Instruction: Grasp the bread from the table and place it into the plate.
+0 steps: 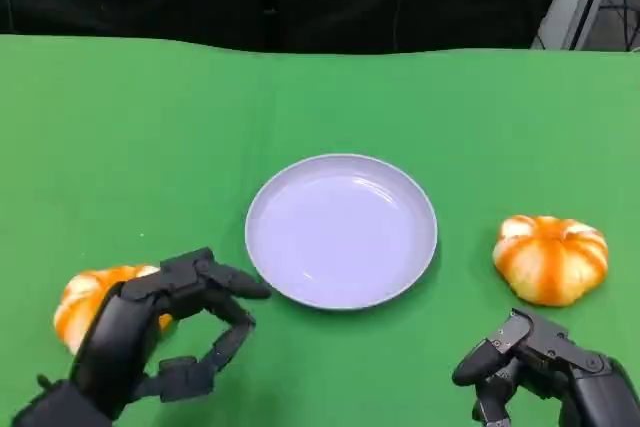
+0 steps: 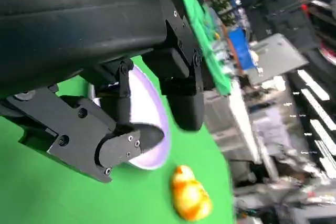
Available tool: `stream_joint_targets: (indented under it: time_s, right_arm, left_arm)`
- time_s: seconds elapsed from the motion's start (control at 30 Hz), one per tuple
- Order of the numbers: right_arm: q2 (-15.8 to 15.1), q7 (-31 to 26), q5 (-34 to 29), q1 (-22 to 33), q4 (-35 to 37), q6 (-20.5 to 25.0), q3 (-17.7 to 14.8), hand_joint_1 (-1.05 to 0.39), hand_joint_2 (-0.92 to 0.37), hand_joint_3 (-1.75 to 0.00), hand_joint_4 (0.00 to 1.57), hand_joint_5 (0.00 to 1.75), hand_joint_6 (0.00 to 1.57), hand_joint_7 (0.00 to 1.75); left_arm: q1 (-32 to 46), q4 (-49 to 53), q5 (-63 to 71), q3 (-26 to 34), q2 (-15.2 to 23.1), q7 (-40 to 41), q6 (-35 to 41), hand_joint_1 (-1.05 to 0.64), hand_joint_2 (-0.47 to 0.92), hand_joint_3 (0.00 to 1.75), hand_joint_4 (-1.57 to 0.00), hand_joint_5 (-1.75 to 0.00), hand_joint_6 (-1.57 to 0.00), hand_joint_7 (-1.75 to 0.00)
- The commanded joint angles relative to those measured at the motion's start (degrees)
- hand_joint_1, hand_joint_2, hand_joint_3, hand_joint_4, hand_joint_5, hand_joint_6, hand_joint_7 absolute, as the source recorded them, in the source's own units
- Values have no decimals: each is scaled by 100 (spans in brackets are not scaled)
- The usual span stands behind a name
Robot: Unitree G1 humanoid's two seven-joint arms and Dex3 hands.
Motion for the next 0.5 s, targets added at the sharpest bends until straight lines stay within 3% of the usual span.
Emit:
stream_joint_targets:
  time_s: [0.03, 0.23, 0.37, 0.5]
  right_arm:
    - [6, -40, 17, 7, 29, -14, 18, -5, -53, -112, 61, 164, 69, 132]
    - [63, -73, -23, 45, -23, 50, 112, -4, -52, -115, 61, 165, 69, 132]
    - [73, -101, -77, 66, -51, 78, 149, -3, -52, -117, 61, 165, 68, 132]
    - [114, -133, -55, 58, -14, 67, 167, -1, -52, -118, 61, 166, 69, 133]
  left_arm:
    - [-65, -185, 746, 105, 304, 424, 367, -41, 92, 17, -29, -48, -51, -1]
    - [-135, -709, 2491, -40, 766, 1015, 1355, -59, 92, 20, -14, -38, -33, 0]
    - [-194, -911, 3440, -269, 982, 1387, 1805, -61, 92, 21, -12, -36, -31, 0]
    - [-426, -1149, 4841, -710, 1259, 1284, 2832, -62, 92, 21, -4, -32, -25, 0]
